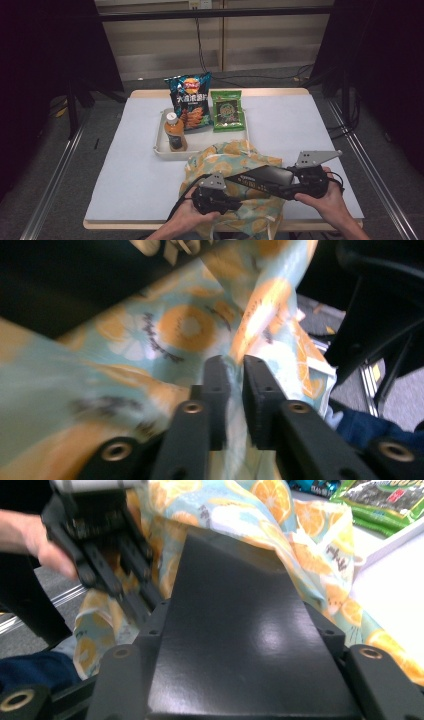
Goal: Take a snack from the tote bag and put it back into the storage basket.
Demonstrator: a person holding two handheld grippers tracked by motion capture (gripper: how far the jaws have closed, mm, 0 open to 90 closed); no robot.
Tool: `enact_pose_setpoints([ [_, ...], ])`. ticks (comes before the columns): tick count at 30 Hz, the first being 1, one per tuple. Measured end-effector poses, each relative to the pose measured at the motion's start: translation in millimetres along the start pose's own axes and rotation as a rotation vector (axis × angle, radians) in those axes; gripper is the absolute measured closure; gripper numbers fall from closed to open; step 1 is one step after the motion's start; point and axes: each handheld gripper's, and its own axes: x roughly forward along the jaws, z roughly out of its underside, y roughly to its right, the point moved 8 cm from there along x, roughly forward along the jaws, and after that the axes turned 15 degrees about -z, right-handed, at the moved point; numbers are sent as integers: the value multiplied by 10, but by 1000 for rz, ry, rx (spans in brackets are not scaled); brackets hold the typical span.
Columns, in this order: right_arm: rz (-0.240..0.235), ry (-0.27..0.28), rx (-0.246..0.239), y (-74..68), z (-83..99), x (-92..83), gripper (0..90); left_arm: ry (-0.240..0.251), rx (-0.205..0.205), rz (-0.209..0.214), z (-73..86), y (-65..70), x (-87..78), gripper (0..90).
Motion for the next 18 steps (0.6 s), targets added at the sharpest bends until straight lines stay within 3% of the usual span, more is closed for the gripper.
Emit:
enact_pose_setpoints([
  [8, 0, 6, -10, -14, 88, -133, 436, 81, 16, -12, -100, -22, -321, 731],
  [18, -1, 4, -7, 56, 138, -120, 436, 219, -28, -75, -287, -240, -746, 690],
])
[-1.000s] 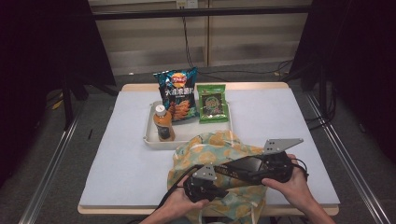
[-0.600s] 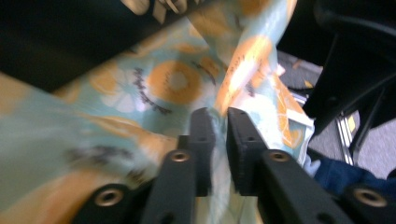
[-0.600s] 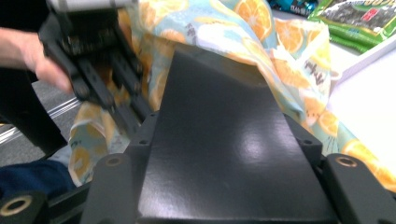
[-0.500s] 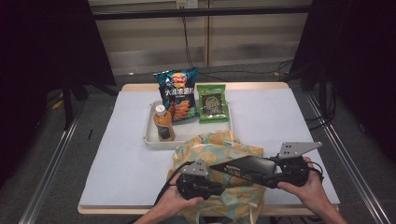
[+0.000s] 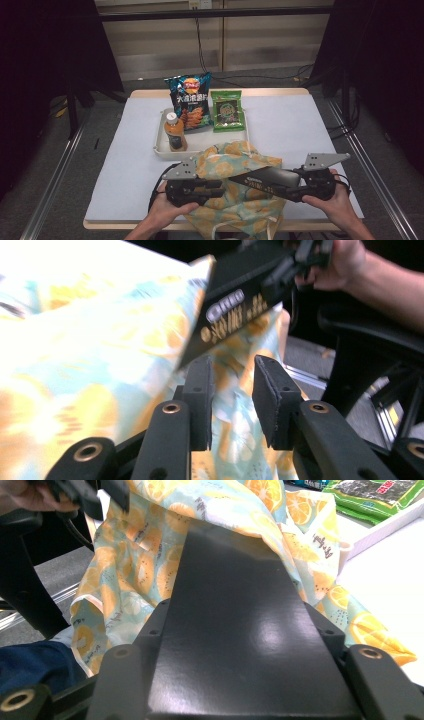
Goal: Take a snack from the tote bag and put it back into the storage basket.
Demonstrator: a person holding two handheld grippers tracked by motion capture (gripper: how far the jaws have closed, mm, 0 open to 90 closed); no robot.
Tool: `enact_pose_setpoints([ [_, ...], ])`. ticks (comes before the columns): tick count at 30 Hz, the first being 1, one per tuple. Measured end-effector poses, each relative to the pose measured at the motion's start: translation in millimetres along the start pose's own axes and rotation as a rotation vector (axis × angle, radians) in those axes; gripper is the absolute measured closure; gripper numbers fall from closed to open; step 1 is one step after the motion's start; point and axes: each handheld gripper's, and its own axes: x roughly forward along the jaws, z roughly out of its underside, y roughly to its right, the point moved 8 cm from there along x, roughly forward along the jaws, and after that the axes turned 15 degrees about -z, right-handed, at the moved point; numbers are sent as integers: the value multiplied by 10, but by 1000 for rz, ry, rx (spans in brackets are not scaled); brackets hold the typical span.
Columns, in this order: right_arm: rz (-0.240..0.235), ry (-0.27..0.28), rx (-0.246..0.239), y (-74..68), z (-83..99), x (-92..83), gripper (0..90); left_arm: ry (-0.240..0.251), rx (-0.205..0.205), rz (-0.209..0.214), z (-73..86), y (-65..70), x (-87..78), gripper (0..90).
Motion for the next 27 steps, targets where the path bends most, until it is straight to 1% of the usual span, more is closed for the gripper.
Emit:
enact_pose_setpoints([
  [2, -4, -3, -3, -9, 1, 6, 436, 17, -4, -25, -29, -76, -32, 677],
  [3, -7, -3, -4, -14, 3, 10, 436, 23, -4, -45, -41, -136, -46, 675],
  [4, -6, -8, -8, -22, 10, 9, 436, 33, -16, -55, -50, -169, -48, 675],
  [6, -13, -9, -14, -39, 18, 6, 436, 42, -29, -90, -48, -275, -36, 675],
  [8, -19, -8, -16, -61, 23, -1, 436, 37, -47, -126, -23, -381, -2, 659],
  [9, -16, -11, -21, -68, 26, -10, 436, 36, -58, -135, -9, -428, 17, 659],
  [10, -19, -8, -24, -80, 24, -20, 436, 32, -57, -150, 13, -474, 41, 655],
  [11, -23, -7, -27, -93, 24, -29, 436, 19, -51, -168, 48, -523, 60, 636],
  [12, -28, -4, -30, -106, 22, -38, 436, 8, -69, -175, 84, -560, 88, 629],
  [13, -30, -3, -34, -117, 22, -48, 436, -5, -77, -181, 122, -591, 113, 623],
  [15, -33, -3, -38, -135, 25, -62, 436, -45, -73, -191, 205, -614, 169, 607],
  [17, -37, -5, -40, -161, 33, -74, 437, -65, -54, -204, 257, -631, 207, 593],
  [18, -40, -3, -39, -180, 34, -81, 437, -76, -46, -219, 276, -650, 222, 594],
  [20, -48, -4, -49, -221, 39, -97, 437, -84, -55, -223, 300, -671, 251, 596],
  [21, -59, 1, -49, -244, 35, -101, 437, -95, -51, -237, 324, -690, 265, 601],
  [23, -51, -2, -60, -282, 26, -128, 437, -112, -47, -240, 364, -704, 295, 613],
  [24, -60, 1, -63, -301, 18, -139, 437, -120, -46, -239, 377, -706, 301, 617],
  [25, -57, 4, -67, -306, 11, -151, 437, -118, -48, -231, 386, -707, 311, 621],
  [27, -63, 10, -70, -316, -7, -178, 437, -132, -45, -236, 412, -710, 324, 640],
])
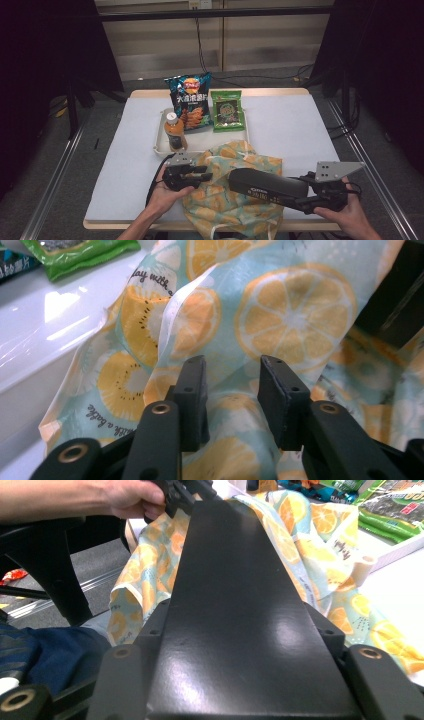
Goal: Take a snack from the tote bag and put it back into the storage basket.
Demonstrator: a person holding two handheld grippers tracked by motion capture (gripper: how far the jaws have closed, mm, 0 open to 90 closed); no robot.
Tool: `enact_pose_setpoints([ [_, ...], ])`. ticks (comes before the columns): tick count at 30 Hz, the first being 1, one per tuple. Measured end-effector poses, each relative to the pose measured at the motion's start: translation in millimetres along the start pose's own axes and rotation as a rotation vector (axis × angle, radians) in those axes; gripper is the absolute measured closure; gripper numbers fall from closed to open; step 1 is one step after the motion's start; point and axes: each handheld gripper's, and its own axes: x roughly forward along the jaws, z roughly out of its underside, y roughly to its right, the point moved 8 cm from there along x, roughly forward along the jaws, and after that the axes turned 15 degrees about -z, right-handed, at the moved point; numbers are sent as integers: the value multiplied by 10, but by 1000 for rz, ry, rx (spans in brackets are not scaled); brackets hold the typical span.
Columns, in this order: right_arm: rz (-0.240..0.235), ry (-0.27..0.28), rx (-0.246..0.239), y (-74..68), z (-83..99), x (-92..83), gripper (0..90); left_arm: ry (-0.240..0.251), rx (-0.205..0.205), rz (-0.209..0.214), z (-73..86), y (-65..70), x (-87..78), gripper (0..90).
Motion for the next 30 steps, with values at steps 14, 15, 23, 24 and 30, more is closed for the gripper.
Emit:
enact_pose_setpoints([
  [14, -5, 39, -19, -47, -122, -140, 437, -105, 4, -12, 212, -68, 161, 695],
  [15, -2, 46, -25, -45, -134, -160, 438, -111, 11, -8, 220, -63, 163, 695],
  [23, 21, 60, -28, 164, -248, -127, 437, -146, 66, 7, 298, 24, 161, 711],
  [24, 22, 67, -32, 186, -286, -121, 437, -146, 82, 6, 305, 29, 155, 713],
  [30, 29, 91, -57, 258, -507, -122, 437, -144, 107, 12, 340, 70, 101, 726],
])
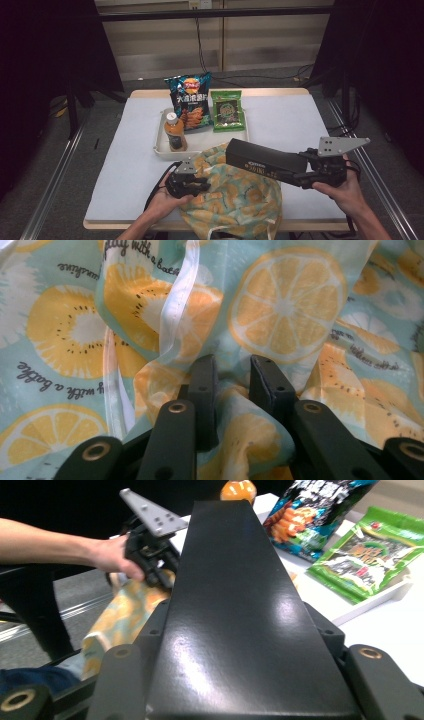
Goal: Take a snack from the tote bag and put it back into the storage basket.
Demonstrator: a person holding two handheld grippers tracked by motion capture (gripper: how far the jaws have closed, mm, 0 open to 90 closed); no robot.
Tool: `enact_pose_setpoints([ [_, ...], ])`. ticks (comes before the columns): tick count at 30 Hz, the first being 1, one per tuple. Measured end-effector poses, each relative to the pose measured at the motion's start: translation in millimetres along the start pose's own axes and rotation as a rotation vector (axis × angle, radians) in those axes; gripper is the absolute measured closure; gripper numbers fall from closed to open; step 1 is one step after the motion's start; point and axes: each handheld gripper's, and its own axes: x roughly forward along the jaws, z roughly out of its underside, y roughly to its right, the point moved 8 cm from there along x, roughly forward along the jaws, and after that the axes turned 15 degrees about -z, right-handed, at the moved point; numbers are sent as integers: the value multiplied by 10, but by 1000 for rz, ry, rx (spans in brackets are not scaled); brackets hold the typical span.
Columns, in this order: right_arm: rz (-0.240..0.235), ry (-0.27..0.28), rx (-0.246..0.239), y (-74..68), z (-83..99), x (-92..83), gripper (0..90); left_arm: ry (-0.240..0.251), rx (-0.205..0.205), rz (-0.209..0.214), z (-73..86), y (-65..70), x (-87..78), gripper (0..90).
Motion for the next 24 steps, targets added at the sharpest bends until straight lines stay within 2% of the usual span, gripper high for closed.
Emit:
enact_pose_setpoints([
  [6, 29, -6, 5, 241, -70, 59, 437, -19, 32, 13, 48, 74, -63, 742],
  [7, 31, -3, 7, 288, -84, 73, 437, -7, 26, 19, 45, 89, -62, 742],
  [9, 41, -1, 9, 406, -112, 114, 437, -13, 22, 44, 57, 110, -78, 748],
  [11, 38, -7, 15, 502, -125, 159, 437, -25, 56, 50, 83, 129, -115, 748],
  [12, 38, -22, 17, 598, -129, 214, 437, -29, 53, 49, 92, 132, -125, 749],
  [13, 35, -26, 19, 635, -131, 243, 437, -12, 38, 52, 90, 141, -121, 748],
  [15, 37, -42, 15, 726, -144, 315, 437, -32, 52, 66, 114, 137, -153, 747],
  [17, 34, -46, 10, 780, -165, 369, 437, -16, 49, 80, 111, 148, -161, 743],
  [18, 28, -49, 7, 807, -180, 403, 437, -29, 53, 82, 111, 140, -184, 736],
  [21, 16, -68, -6, 891, -220, 495, 438, 17, 20, 95, 46, 124, -237, 707],
  [22, 13, -72, -3, 919, -231, 524, 437, 17, 23, 79, 30, 89, -271, 694],
  [24, 4, -74, -1, 994, -243, 581, 438, 44, -2, 69, -4, 44, -321, 661],
])
